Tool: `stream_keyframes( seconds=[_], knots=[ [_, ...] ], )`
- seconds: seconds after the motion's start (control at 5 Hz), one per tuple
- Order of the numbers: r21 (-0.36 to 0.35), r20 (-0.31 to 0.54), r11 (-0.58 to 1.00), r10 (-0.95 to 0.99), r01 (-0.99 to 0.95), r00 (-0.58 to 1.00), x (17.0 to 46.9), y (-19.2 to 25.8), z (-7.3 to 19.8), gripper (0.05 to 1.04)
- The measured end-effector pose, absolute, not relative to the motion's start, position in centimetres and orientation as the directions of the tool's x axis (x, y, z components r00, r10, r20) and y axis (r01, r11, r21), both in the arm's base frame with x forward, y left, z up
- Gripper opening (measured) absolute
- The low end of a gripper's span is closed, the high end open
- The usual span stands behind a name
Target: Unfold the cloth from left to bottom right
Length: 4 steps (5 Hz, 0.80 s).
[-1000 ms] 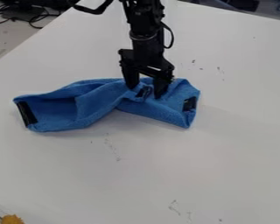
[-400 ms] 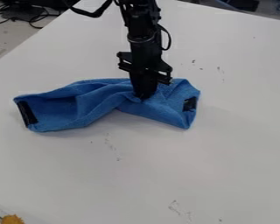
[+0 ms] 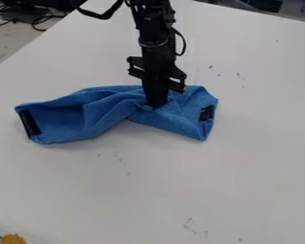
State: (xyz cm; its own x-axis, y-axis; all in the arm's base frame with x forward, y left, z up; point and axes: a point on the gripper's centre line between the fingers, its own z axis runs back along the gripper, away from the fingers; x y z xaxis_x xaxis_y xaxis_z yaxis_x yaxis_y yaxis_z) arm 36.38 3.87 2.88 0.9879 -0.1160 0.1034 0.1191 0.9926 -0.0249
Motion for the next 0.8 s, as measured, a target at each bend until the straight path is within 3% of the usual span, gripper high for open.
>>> stream_keyframes(
  seconds=[0.4, 0.8],
  knots=[
    [0.104, 0.149, 0.989, -0.123, 0.108, 0.981, 36.9, 3.4, 8.3, 0.059],
    [0.041, 0.192, 0.999, 0.022, -0.031, 0.981, 32.1, 0.8, 9.9, 0.058]
  ],
)
